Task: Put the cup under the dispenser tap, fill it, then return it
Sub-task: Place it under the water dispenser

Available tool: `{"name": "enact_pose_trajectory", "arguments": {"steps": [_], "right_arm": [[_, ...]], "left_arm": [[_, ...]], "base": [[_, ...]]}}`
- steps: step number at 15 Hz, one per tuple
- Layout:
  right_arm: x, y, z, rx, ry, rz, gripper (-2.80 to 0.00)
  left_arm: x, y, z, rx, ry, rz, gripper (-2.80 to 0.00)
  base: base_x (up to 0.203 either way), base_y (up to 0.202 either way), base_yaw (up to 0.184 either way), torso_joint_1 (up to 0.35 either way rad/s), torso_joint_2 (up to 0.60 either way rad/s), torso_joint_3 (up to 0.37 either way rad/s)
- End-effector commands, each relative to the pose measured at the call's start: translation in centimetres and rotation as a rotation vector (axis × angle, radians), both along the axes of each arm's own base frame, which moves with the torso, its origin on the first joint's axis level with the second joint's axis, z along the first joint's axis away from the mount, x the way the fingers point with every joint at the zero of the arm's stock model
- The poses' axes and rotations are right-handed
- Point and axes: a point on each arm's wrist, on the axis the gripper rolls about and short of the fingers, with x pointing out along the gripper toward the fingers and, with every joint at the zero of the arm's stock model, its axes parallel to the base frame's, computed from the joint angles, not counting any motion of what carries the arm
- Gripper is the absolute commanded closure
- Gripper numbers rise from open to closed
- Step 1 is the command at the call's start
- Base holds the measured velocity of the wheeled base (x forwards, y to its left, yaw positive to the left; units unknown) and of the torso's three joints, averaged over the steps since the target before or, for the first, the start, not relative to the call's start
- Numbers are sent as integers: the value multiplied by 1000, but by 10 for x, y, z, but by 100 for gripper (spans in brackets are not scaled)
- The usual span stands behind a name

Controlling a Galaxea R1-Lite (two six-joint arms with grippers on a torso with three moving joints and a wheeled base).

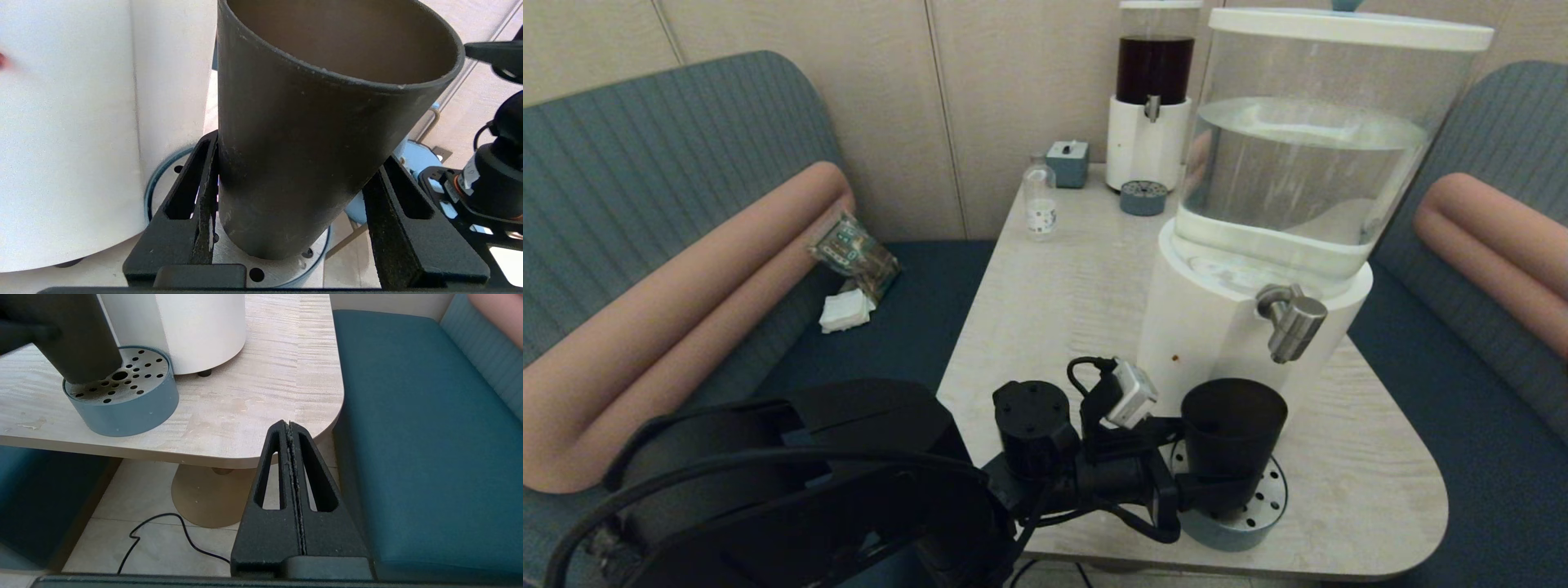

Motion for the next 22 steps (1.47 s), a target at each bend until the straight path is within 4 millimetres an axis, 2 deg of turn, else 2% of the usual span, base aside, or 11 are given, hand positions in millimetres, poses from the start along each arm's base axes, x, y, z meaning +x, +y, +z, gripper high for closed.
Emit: {"name": "enact_pose_trajectory", "arguments": {"steps": [1,8,17,18,22], "right_arm": [[0,0,0,0,1,0,0],[0,0,0,0,1,0,0],[0,0,0,0,1,0,0],[0,0,0,0,1,0,0],[0,0,0,0,1,0,0]], "left_arm": [[2,-4,-8,3,3,-7,0],[12,-15,-16,-18,-6,10,0],[12,-15,-22,-4,2,12,0],[12,-15,-23,-3,3,12,-280],[11,-15,-20,-8,-2,12,-280]], "base": [[0,0,0,0,0,0],[0,0,0,0,0,0],[0,0,0,0,0,0],[0,0,0,0,0,0],[0,0,0,0,0,0]]}}
